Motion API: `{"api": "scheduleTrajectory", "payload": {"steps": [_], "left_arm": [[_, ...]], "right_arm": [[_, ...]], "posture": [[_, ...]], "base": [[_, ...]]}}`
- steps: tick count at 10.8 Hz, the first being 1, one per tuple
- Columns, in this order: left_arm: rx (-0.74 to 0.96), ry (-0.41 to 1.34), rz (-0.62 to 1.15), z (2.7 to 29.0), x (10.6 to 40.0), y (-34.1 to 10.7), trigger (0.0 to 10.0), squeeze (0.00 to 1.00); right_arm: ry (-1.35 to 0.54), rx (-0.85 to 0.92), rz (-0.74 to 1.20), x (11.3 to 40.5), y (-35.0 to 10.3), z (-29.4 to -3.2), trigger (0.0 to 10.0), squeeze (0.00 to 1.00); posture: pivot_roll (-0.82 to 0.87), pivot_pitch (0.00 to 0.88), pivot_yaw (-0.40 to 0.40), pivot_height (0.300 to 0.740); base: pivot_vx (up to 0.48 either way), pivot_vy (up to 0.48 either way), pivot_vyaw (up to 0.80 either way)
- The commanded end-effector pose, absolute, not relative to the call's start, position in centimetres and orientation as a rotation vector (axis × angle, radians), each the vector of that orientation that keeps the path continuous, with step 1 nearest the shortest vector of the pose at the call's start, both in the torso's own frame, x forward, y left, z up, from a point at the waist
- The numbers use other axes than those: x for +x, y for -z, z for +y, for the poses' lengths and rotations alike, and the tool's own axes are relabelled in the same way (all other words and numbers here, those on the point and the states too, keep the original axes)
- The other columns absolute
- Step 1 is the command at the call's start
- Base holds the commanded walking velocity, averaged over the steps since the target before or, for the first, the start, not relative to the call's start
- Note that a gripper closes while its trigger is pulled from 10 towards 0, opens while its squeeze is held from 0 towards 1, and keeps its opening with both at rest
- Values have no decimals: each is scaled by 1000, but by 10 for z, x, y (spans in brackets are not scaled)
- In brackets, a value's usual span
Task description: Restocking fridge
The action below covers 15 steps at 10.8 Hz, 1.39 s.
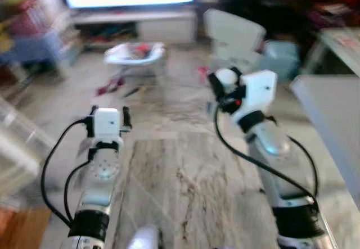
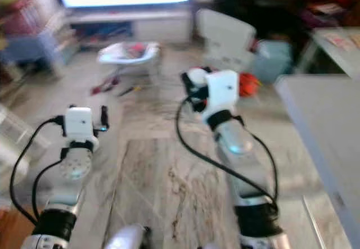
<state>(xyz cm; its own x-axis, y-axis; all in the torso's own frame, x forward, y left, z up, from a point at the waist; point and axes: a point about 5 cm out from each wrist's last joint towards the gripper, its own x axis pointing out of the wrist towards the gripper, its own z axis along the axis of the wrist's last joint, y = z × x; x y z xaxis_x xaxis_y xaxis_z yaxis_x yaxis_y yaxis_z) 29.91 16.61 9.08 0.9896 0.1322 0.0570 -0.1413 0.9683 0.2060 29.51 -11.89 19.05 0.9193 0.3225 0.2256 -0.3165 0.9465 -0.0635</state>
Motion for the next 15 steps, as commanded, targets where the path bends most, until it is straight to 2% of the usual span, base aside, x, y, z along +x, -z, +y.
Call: {"api": "scheduleTrajectory", "payload": {"steps": [1, 4, 8, 10, 11, 12, 13, 15], "left_arm": [[231, -174, -41, 175, 299, -91, 10000, 0], [207, -212, -20, 183, 295, -88, 10000, 0], [273, -92, -36, 189, 281, -89, 10000, 0], [249, -119, -23, 193, 262, -86, 10000, 0], [231, -149, 7, 199, 253, -81, 10000, 0], [202, -134, 24, 197, 241, -76, 10000, 0], [184, -117, 24, 194, 241, -75, 10000, 0], [185, -77, 0, 188, 251, -82, 10000, 0]], "right_arm": [[-351, -19, -271, 295, -198, -113, 10000, 0], [-356, -41, -251, 293, -189, -115, 10000, 0], [-238, -235, -102, 299, -150, -157, 10000, 0], [-118, -210, -66, 288, -131, -173, 10000, 0], [-45, -123, -14, 282, -122, -176, 10000, 0], [-10, -111, -11, 272, -114, -171, 10000, 0], [-5, -103, -4, 272, -111, -168, 10000, 0], [-57, -88, -50, 280, -119, -158, 10000, 0]], "posture": [[25, 6, 10, 740], [31, 5, 19, 740], [32, 0, 57, 740], [57, 0, 28, 740], [62, 0, 16, 740], [69, 2, -7, 740], [68, 15, -10, 740], [68, 3, -20, 740]], "base": [[0, 0, 800], [0, 0, 800], [0, 480, 800], [0, 480, 800], [0, 480, 800], [0, 465, 800], [247, 412, 800], [396, 272, 0]]}}
